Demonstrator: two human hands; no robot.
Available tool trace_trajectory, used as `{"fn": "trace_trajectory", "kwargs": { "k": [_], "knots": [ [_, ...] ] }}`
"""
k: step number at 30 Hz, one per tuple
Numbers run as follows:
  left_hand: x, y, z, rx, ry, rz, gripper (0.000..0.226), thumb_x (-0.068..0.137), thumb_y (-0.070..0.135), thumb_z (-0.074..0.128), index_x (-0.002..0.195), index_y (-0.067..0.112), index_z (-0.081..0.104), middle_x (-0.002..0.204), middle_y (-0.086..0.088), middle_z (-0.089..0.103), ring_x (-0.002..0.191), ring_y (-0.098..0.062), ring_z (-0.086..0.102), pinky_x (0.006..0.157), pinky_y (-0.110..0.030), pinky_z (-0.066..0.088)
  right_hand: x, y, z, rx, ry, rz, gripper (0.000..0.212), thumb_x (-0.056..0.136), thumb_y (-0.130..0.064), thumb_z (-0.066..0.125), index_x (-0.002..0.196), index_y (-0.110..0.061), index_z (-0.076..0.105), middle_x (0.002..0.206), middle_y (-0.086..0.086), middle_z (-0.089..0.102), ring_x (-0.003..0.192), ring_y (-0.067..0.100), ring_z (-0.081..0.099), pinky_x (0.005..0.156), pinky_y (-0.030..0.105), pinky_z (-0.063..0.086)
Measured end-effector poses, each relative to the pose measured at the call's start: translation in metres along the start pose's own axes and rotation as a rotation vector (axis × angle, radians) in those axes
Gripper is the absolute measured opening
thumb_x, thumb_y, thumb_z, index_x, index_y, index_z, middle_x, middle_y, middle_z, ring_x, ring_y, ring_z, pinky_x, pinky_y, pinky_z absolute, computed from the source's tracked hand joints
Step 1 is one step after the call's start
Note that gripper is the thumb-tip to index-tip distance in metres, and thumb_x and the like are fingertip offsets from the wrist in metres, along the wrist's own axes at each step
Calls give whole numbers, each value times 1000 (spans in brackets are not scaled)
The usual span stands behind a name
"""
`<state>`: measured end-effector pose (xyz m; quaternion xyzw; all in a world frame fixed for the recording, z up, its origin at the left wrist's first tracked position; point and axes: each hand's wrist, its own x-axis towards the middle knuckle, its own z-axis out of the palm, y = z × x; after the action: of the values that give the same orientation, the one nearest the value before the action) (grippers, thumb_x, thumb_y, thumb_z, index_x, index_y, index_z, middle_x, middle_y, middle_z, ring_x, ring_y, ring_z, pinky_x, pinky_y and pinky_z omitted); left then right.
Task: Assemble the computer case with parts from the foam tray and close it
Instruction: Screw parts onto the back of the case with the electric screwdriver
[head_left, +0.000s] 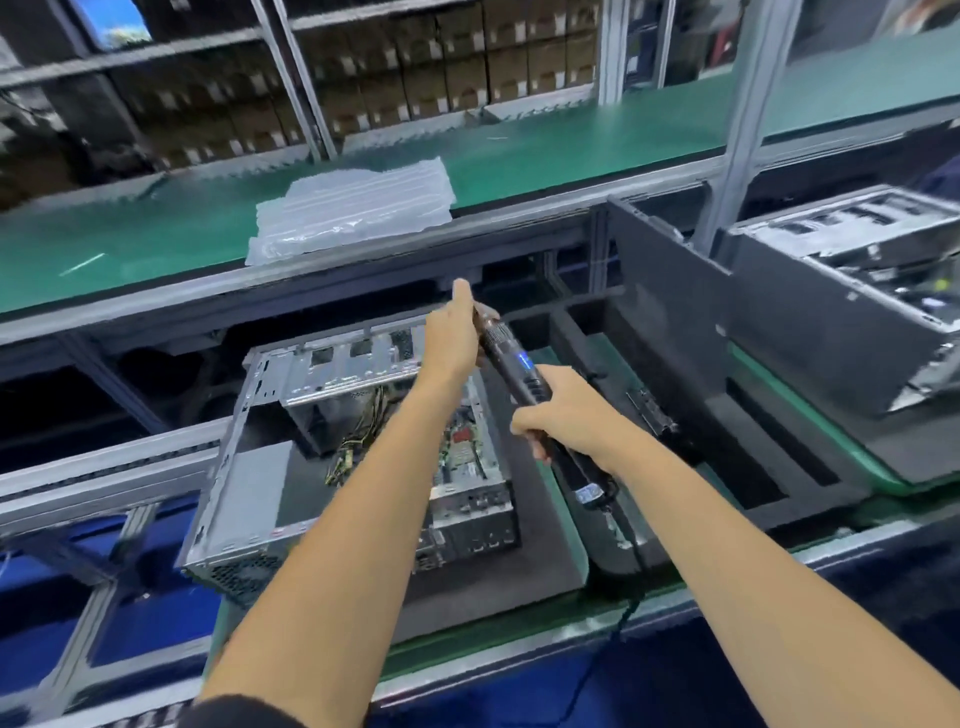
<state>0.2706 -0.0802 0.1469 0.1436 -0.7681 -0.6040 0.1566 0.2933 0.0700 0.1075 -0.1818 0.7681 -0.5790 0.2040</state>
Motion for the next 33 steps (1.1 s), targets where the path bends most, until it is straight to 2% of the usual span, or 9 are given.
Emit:
{"fn": "trace_trajectory", "kwargs": {
  "k": [5,9,12,16,19,21,23,27,33],
  "knots": [
    [23,-20,64,21,-4,-150,50,96,53,30,75,12,51,65,-4,55,56,-16,52,57,-27,44,31,29,-53,103,-10,59,19,78,2,64,82,-9,49,53,8,54,41,24,51,42,28,43],
    [34,-33,103,104,-47,-213,34,96,18,38,65,14,52,43,7,55,44,-14,49,40,-18,38,49,47,-89,114,15,83,20,76,3,63,81,-9,48,53,8,55,40,24,52,43,29,45],
    [42,-45,136,269,-160,-255,28,84,-3,36,69,6,57,56,-3,59,51,-18,50,48,-23,40,54,63,-111,136,44,126,18,75,3,61,81,-11,51,52,6,56,41,23,52,44,30,46],
    [45,-68,187,541,-400,-298,20,81,-4,49,63,4,55,67,-11,59,60,-20,50,58,-29,41,58,85,-135,154,100,164,18,74,6,59,80,-10,53,55,9,56,40,24,50,42,27,43],
    [43,-96,224,525,-441,-391,13,86,-6,49,80,3,57,95,-30,60,84,-26,59,83,-43,53,59,100,-154,156,145,213,18,75,5,59,78,-10,50,52,8,53,40,24,49,41,27,42],
    [41,-110,245,503,-423,-465,17,90,-3,49,102,-7,59,113,-33,59,100,-36,62,92,-49,50,59,110,-168,146,166,241,18,75,4,59,78,-8,48,52,8,53,40,25,49,41,27,43],
    [42,-120,261,571,-456,-482,26,88,3,51,107,-13,60,113,-30,61,107,-38,61,91,-40,50,60,118,-179,134,182,256,17,75,3,60,78,-8,47,53,10,53,41,26,50,43,28,44],
    [47,-121,272,642,-363,-460,13,83,9,57,75,-1,54,106,-23,65,100,-33,63,68,-30,42,62,131,-193,176,192,286,18,74,5,60,82,-6,48,55,12,52,45,27,49,47,33,46],
    [54,-120,277,618,-378,-439,13,83,2,51,84,-6,61,101,-27,65,95,-37,64,81,-38,50,70,137,-191,204,159,300,18,74,5,59,81,-7,48,51,7,51,42,24,48,43,29,44]
  ]
}}
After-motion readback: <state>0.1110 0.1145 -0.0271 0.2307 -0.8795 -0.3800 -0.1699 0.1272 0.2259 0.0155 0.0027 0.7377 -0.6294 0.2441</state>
